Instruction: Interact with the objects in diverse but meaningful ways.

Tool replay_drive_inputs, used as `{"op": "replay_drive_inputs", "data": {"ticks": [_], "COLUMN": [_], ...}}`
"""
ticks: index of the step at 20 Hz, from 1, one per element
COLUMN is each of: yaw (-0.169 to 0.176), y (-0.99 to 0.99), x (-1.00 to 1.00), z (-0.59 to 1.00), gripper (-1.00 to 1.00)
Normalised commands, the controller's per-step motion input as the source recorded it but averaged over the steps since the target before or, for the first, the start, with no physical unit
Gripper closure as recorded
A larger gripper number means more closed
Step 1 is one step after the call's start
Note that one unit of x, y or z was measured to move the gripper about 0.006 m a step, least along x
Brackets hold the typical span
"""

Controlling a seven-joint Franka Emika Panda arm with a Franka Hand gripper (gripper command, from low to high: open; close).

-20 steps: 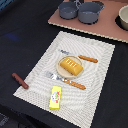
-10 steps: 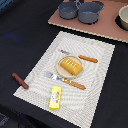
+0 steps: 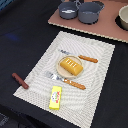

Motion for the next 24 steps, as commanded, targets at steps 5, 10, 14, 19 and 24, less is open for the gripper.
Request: {"op": "replay_drive_inputs", "data": {"ticks": [5, 10, 14, 19, 24], "yaw": [-0.010, -0.019, 0.000, 0.000, 0.000], "y": [-0.39, -0.80, -0.94, -0.95, -0.97], "x": [0.27, 0.28, 0.22, 0.17, 0.15], "z": [0.81, 0.41, 0.08, -0.08, -0.14], "gripper": [-1.00, -1.00, -1.00, -1.00, -1.00]}}
